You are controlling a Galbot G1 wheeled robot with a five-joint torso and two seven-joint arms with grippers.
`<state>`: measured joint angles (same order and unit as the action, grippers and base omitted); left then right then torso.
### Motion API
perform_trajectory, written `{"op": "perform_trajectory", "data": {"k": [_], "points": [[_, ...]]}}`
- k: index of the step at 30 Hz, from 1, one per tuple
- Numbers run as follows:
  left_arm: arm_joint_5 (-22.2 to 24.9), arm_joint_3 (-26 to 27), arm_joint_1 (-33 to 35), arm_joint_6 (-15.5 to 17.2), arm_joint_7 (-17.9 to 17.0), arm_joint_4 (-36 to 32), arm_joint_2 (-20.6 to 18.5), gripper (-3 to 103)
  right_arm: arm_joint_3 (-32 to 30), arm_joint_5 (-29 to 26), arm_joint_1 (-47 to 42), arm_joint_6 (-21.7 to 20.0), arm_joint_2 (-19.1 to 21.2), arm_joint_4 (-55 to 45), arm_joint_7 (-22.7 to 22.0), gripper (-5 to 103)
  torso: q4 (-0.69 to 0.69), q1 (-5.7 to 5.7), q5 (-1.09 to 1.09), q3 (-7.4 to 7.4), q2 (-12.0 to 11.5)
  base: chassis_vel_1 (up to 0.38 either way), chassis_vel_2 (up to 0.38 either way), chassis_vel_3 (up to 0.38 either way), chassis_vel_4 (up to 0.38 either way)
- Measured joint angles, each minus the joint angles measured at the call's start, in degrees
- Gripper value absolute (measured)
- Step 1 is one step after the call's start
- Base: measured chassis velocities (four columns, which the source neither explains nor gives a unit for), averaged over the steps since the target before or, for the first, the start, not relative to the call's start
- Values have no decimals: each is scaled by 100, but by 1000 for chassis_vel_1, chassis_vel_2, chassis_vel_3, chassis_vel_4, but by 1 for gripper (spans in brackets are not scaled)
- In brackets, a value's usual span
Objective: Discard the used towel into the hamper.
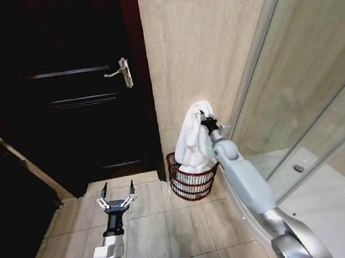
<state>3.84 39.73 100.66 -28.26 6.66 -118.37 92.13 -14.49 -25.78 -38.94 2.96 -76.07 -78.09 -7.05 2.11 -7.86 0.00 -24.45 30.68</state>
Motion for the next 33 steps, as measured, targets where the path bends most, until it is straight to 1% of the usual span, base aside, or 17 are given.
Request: {"op": "perform_trajectory", "data": {"k": [5,7,9,10,12,13,14,15,18,19,21,23,25,28,31,32,33], "points": [[74,23,23,-25,18,-21,0,100,-146,117,-313,76,-130,123,1,16,0,0,0,0,0,0,0,0,0],[128,44,35,-28,23,-46,0,100,-212,126,-554,-42,-193,104,-9,16,1,0,0,0,0,0,0,0,0],[179,63,46,-29,36,-71,0,100,-261,171,-829,-376,-245,28,-7,16,0,0,0,0,0,0,0,0,0],[179,63,46,-29,36,-71,0,100,-261,171,-829,-376,-245,28,-7,16,0,0,0,0,0,0,0,0,0],[208,68,50,-39,50,-82,0,100,-273,185,-1006,-831,-262,-73,-55,16,0,0,0,0,0,0,0,0,0],[208,68,50,-39,50,-82,0,100,-273,185,-1006,-831,-262,-73,-55,16,0,0,0,0,0,0,0,0,0],[223,70,54,-57,66,-90,0,100,-274,163,-1070,-1203,-265,-166,-183,16,0,0,0,1,0,0,0,0,0],[223,70,54,-57,66,-90,0,100,-274,163,-1070,-1203,-265,-166,-183,16,0,0,0,1,0,0,0,0,0],[243,89,58,-74,114,-104,0,100,-273,-104,-1002,-1843,-271,-262,-636,16,1,0,0,1,0,0,0,0,0],[243,89,58,-74,114,-104,0,100,-273,-104,-1002,-1843,-271,-262,-636,16,1,0,0,1,0,0,0,0,0],[228,105,45,-43,126,-155,0,100,-320,-444,-971,-2411,-250,-378,-846,16,1,0,-1,1,0,0,0,0,0],[204,112,41,31,131,-242,0,100,-380,-695,-984,-2975,-191,-437,-888,16,1,0,-1,1,0,0,0,0,0],[202,111,33,71,133,-290,0,100,-397,-728,-996,-3145,-153,-422,-878,16,0,0,-1,1,0,0,0,0,0],[203,109,14,109,143,-337,0,100,-412,-728,-989,-3253,-114,-368,-885,16,0,0,1,1,1,0,0,0,0],[231,101,-27,142,172,-342,0,100,-536,-1106,-896,-3836,-38,-497,-975,16,0,0,0,1,0,0,0,0,0],[231,101,-27,142,172,-342,0,100,-536,-1106,-896,-3836,-38,-497,-975,16,0,0,0,1,0,0,0,0,0],[244,101,-38,142,187,-313,0,100,-576,-1247,-840,-4016,-24,-550,-983,16,-1,0,2,0,0,0,0,0,0]]}}
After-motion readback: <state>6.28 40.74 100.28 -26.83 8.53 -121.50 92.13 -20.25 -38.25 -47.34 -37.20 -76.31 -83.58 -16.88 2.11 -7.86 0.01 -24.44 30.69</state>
